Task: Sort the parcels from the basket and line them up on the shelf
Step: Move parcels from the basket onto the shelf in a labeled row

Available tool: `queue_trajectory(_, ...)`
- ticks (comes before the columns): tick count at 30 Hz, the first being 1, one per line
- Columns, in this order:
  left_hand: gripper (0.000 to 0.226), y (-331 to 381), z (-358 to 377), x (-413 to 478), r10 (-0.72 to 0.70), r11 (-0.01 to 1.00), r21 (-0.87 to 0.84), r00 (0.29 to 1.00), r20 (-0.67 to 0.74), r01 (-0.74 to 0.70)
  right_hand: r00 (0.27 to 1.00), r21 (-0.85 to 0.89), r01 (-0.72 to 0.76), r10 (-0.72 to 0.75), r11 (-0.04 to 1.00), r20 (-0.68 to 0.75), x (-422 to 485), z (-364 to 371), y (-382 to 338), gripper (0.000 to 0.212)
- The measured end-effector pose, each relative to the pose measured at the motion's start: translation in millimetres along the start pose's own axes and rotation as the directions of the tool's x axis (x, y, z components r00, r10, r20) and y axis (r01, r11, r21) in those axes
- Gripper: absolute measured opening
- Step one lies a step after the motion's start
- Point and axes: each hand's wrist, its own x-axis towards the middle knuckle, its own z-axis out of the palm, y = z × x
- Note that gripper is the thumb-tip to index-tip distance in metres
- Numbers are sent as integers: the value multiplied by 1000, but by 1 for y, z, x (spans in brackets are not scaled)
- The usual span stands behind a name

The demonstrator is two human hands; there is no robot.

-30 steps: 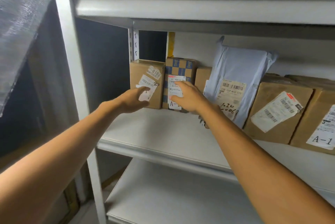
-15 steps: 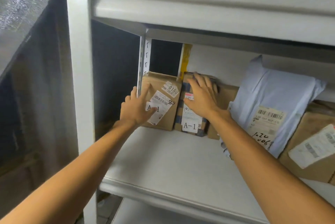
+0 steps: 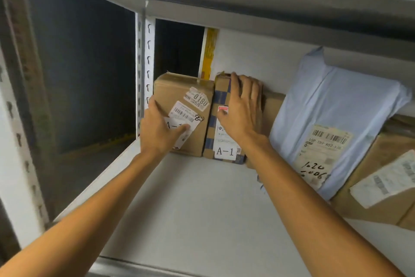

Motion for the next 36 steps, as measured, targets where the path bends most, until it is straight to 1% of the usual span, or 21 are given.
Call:
queue_trajectory(6,93,8,18,-1,13,999,34,1000,7,-13,999,-2,-11,11,1000,-38,-5,-3,14,82)
queue_trajectory(11,100,18,23,-8,2,999,37,999,37,-3,998,25,-57,57,998,-12,-8,-4,19,84)
queue_trajectory(14,100,25,31,-12,9,999,46,999,53,-11,996,39,-88,89,995,-13,-10,-1,24,84)
queue_trajectory(16,98,27,36,-13,11,998,62,999,46,-14,993,19,-101,102,995,-52,-13,0,27,80)
queue_trajectory(21,96,28,38,-11,1,998,67,999,51,-4,986,87,-111,121,990,-111,-19,-1,28,70)
queue_trajectory(26,91,32,37,-14,5,999,31,997,74,-7,994,108,-96,102,990,-50,-20,-4,36,72)
queue_trajectory(31,80,31,22,-21,6,996,-88,991,136,6,998,123,-55,55,991,4,-23,-10,41,75)
queue_trajectory(34,83,34,14,-22,-1,993,-117,979,202,25,996,105,-54,46,993,77,-26,-10,43,84)
queue_trajectory(36,87,36,11,-22,9,991,-128,968,251,24,994,88,-49,40,995,105,-27,-12,42,87)
